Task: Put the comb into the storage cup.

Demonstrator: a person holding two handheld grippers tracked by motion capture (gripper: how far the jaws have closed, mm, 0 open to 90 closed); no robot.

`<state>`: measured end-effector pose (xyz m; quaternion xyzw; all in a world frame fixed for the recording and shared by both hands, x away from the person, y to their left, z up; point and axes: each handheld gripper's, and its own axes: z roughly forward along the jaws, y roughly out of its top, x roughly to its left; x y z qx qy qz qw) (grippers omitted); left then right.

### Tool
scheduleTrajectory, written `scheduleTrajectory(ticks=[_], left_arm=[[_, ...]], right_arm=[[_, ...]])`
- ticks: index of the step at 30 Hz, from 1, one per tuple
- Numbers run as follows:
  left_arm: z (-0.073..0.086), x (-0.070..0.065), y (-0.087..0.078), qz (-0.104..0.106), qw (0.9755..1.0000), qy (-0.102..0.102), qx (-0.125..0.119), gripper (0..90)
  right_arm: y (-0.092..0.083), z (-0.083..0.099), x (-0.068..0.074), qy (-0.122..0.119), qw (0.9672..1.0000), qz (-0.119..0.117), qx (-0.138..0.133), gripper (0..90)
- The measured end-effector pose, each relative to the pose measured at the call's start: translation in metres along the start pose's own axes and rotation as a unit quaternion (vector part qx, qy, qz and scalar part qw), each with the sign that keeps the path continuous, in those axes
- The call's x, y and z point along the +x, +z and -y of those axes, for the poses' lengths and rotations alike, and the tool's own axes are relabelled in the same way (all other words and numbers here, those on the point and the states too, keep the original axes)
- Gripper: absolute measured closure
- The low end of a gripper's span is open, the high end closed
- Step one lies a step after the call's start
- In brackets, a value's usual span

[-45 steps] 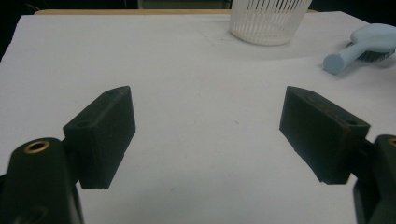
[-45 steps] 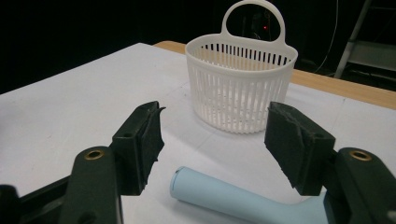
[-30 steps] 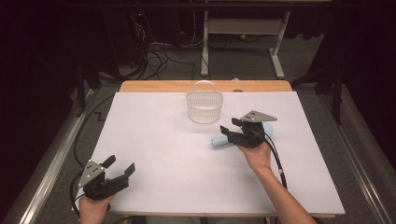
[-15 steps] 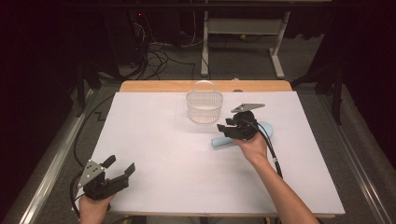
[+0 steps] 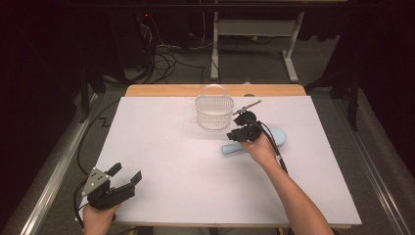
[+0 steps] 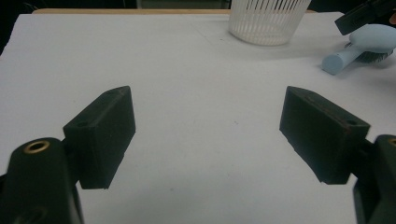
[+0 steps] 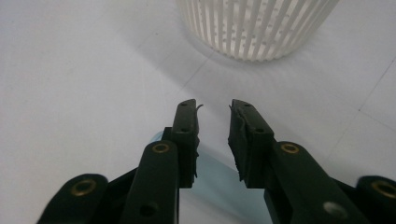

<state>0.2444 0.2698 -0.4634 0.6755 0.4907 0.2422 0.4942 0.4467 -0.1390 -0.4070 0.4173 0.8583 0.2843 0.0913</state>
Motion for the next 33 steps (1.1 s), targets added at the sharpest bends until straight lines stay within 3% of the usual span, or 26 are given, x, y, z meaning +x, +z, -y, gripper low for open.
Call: scheduleTrajectory(ticks=[5, 12, 33], left_arm=[[0.000, 0.000, 0.000, 0.000, 1.0000, 0.000, 0.000, 17.8], [0.000, 0.000, 0.000, 0.000, 1.0000, 0.001, 0.001, 17.9], [0.000, -0.001, 0.000, 0.000, 1.0000, 0.003, 0.002, 17.9]], right_arm=[[0.008, -0.009, -0.002, 0.002, 0.9992, 0.001, 0.040, 80.6], [0.017, -0.014, 0.000, -0.010, 0.9974, 0.000, 0.071, 86.7], [0.036, -0.017, 0.011, -0.014, 0.9927, -0.002, 0.120, 90.0]])
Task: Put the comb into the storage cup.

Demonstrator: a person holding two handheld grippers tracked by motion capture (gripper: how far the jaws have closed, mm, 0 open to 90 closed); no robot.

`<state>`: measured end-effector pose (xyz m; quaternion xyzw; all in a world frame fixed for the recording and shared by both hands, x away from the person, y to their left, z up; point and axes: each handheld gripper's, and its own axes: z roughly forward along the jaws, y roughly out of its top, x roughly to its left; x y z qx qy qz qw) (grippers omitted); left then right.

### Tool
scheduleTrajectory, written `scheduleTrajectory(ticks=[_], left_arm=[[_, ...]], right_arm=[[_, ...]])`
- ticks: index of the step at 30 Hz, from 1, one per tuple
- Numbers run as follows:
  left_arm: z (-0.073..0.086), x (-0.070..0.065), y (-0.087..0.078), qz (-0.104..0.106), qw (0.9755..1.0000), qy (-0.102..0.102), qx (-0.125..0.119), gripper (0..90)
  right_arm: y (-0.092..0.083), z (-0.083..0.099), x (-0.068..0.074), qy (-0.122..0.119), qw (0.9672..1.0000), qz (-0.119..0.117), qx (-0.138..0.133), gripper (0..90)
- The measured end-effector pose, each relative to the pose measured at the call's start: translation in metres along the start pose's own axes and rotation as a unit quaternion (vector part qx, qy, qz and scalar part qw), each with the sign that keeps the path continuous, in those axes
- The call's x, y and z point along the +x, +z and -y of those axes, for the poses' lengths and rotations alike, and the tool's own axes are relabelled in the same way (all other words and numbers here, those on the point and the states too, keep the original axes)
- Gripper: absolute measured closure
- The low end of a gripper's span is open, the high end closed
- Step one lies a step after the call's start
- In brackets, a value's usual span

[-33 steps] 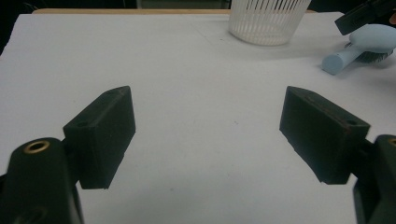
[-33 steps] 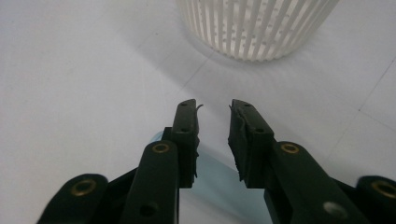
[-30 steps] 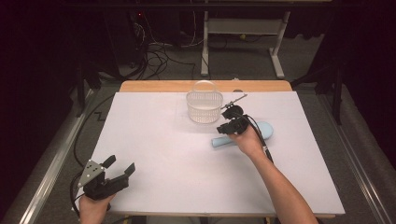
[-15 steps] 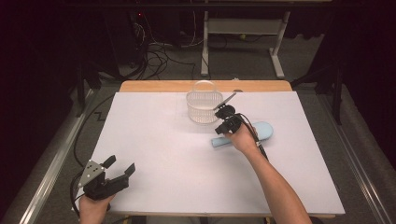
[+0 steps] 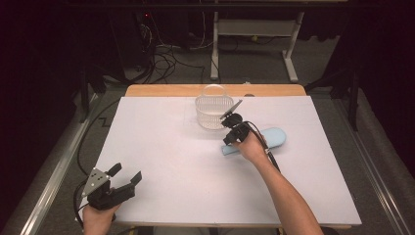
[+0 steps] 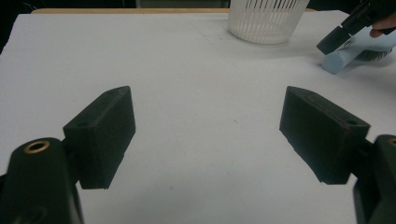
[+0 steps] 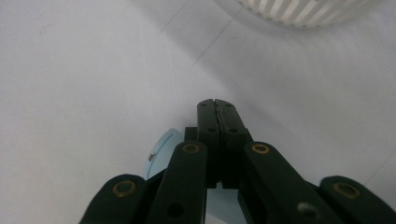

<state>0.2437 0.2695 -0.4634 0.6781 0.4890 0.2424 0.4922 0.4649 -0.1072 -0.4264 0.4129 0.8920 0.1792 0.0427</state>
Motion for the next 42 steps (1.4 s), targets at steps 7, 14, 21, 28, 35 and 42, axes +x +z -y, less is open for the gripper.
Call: scheduleTrajectory(ticks=[7, 14, 21, 28, 35, 42], left_arm=[[0.000, 0.000, 0.000, 0.000, 1.0000, 0.001, 0.000, 17.9], [0.000, 0.000, 0.000, 0.000, 1.0000, 0.002, 0.000, 17.8], [0.000, 0.000, 0.000, 0.000, 1.0000, 0.002, 0.001, 17.9], [0.000, -0.001, 0.000, 0.000, 1.0000, 0.002, 0.000, 17.9], [0.000, -0.002, 0.000, 0.000, 1.0000, 0.004, 0.002, 17.9], [0.000, -0.002, 0.000, 0.001, 1.0000, 0.005, 0.004, 17.9]], right_arm=[[0.001, 0.002, 0.004, -0.005, 0.9999, 0.000, 0.012, 90.0], [-0.001, 0.008, 0.006, -0.020, 0.9998, -0.002, 0.007, 90.0], [-0.004, 0.017, 0.009, -0.020, 0.9998, -0.006, 0.007, 90.0], [-0.005, 0.027, 0.011, -0.020, 0.9997, -0.014, 0.004, 90.0], [-0.007, 0.037, 0.014, -0.035, 0.9992, -0.018, -0.005, 90.0], [-0.010, 0.047, 0.016, -0.040, 0.9989, -0.023, -0.010, 90.0]])
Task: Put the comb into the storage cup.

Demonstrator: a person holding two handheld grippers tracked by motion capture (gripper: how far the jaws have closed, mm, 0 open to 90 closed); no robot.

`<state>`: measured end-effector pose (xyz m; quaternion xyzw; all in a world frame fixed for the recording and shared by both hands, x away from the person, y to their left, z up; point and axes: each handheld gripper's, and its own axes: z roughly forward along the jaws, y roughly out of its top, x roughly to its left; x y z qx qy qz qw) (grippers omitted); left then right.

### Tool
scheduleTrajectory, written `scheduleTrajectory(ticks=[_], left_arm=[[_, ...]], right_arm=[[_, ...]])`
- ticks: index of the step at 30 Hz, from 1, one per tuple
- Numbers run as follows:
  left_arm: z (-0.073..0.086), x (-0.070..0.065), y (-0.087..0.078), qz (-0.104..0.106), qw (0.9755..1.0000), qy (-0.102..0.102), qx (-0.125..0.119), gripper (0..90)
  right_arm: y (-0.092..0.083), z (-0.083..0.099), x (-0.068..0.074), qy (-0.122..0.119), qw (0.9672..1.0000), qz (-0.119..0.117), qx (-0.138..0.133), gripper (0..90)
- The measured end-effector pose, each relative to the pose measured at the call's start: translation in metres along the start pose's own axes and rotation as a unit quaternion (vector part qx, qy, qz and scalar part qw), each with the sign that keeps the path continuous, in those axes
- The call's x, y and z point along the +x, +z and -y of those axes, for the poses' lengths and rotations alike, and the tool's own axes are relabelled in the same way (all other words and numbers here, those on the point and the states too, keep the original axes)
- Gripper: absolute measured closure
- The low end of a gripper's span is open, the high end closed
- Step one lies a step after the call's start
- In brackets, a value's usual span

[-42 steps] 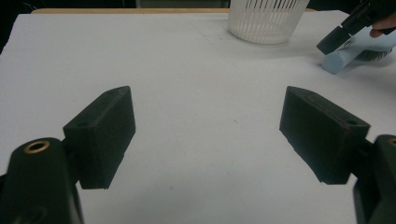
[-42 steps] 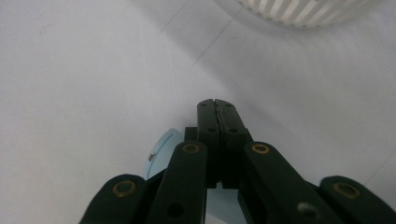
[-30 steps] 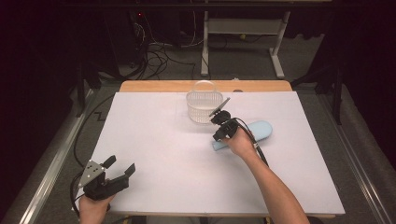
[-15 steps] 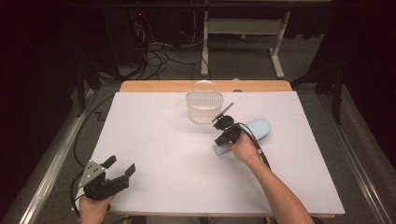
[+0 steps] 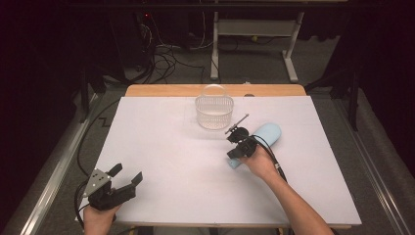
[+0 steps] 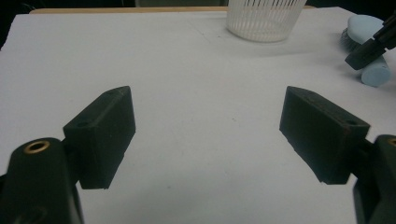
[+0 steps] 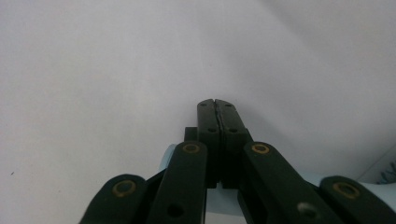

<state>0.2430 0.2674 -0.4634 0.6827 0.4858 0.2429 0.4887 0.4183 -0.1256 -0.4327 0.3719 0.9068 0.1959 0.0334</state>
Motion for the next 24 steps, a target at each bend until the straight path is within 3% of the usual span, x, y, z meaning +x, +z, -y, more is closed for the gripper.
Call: scheduleTrajectory(ticks=[10, 24], left_arm=[[0.000, 0.000, 0.000, 0.000, 1.0000, 0.000, 0.000, 17.9], [0.000, 0.000, 0.000, -0.002, 1.0000, 0.002, 0.000, 17.9]], right_arm=[[-0.005, 0.010, 0.006, -0.016, 0.9999, 0.003, 0.002, 90.0], [-0.012, 0.028, 0.006, -0.020, 0.9998, 0.001, -0.003, 90.0]])
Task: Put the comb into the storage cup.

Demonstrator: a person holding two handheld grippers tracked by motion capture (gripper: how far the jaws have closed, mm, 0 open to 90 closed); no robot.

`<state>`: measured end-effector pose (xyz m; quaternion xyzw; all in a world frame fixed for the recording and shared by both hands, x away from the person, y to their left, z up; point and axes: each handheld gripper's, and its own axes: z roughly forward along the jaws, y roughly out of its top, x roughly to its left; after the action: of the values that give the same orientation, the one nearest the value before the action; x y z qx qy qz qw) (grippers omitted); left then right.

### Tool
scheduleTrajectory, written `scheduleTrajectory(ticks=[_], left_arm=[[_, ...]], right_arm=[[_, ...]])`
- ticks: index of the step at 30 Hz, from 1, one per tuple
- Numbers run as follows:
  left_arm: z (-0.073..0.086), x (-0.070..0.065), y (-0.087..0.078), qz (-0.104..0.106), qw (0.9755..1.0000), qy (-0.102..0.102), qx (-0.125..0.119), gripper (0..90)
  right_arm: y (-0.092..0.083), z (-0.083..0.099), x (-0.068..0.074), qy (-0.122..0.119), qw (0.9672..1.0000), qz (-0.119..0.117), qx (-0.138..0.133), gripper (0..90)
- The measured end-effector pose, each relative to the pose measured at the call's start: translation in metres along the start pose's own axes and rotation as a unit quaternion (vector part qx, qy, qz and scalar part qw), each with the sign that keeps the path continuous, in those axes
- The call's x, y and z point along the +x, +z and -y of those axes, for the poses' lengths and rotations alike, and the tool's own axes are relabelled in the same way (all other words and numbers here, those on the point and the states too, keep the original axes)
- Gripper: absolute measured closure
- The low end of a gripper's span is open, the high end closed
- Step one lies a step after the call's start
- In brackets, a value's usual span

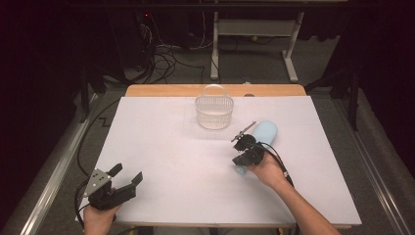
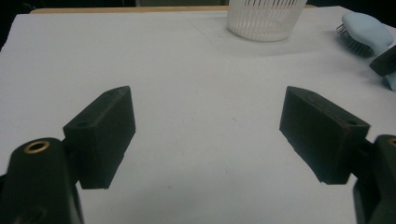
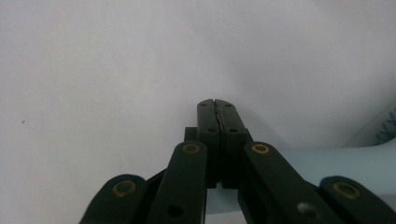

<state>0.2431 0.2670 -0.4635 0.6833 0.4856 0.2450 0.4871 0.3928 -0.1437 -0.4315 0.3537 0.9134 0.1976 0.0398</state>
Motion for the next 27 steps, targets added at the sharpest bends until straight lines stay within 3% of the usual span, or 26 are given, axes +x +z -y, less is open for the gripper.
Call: scheduleTrajectory(ticks=[27], left_arm=[[0.000, -0.001, 0.001, 0.000, 1.0000, 0.001, 0.002, 17.9]], right_arm=[[-0.016, 0.034, -0.013, 0.012, 0.9998, 0.013, -0.001, 90.0]])
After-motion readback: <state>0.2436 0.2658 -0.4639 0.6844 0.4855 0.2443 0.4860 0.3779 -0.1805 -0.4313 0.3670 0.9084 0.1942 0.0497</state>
